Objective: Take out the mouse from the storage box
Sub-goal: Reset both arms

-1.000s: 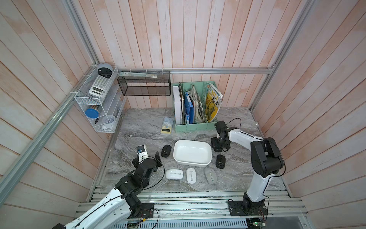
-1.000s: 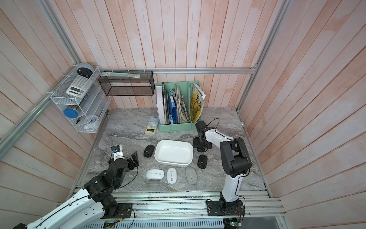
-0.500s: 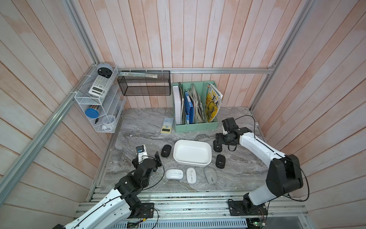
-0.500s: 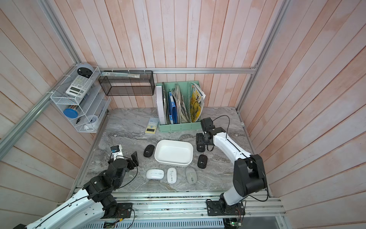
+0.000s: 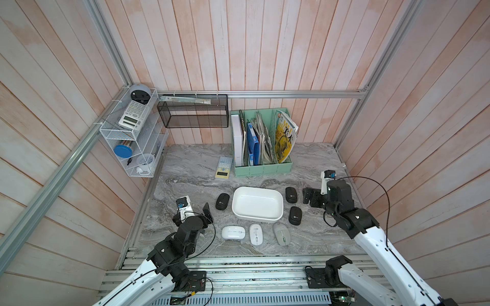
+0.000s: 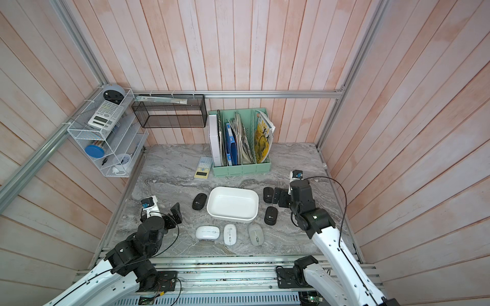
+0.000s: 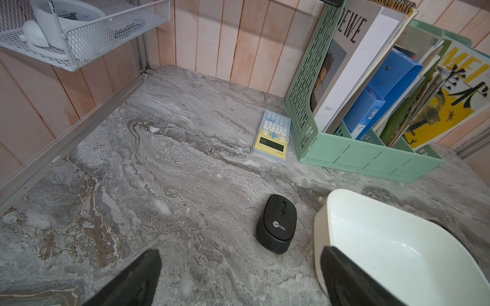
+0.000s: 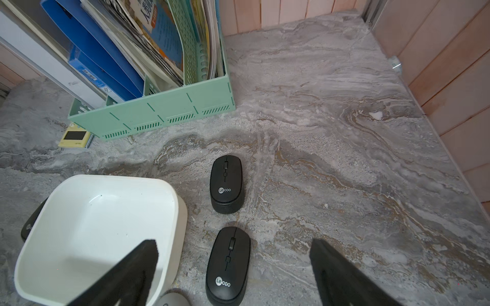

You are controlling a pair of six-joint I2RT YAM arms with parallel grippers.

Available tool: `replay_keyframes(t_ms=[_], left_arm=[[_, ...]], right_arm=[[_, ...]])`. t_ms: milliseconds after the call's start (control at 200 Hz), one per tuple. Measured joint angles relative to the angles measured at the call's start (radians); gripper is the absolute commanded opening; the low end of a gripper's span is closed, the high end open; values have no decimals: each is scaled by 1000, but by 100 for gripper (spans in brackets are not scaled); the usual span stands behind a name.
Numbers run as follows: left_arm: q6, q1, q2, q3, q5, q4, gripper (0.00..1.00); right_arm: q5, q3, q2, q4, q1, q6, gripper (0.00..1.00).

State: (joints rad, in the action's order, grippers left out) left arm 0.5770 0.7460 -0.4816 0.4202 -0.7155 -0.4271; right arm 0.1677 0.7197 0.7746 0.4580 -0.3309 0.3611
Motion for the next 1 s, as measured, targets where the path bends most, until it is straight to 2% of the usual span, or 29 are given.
replay_keyframes(t_ms=[125,245,350,450,555,680,760,870,1000], left_arm=[[-3,0,19,-52,-16,66,100],[-37,0,4,-93,-41,161,100],[-99,-1,-66,-92,-98,285,100],[-194,-19,-192,-68,-163,396,100],[-277,-146,-331,-8,-156,481,100],[-303,-389,-453,58,-50,567,100],[-313,-500,-531,63,15,647,100],[-342,-581,-655,62,81,748,100],[-380,-618,-763,36,144,886,100]], right_arm=[[23,-165,-142,-105,0,10,97],[42,-236,-179,-157,0,8,98],[71,-239,-171,-190,0,2,98],[99,-239,-165,-219,0,-11,98],[120,-239,-158,-250,0,-43,97],[136,-238,-139,-272,0,-90,97],[158,-235,-129,-266,0,-115,98],[182,-230,-137,-255,0,-146,98],[193,-230,-166,-248,0,-172,98]])
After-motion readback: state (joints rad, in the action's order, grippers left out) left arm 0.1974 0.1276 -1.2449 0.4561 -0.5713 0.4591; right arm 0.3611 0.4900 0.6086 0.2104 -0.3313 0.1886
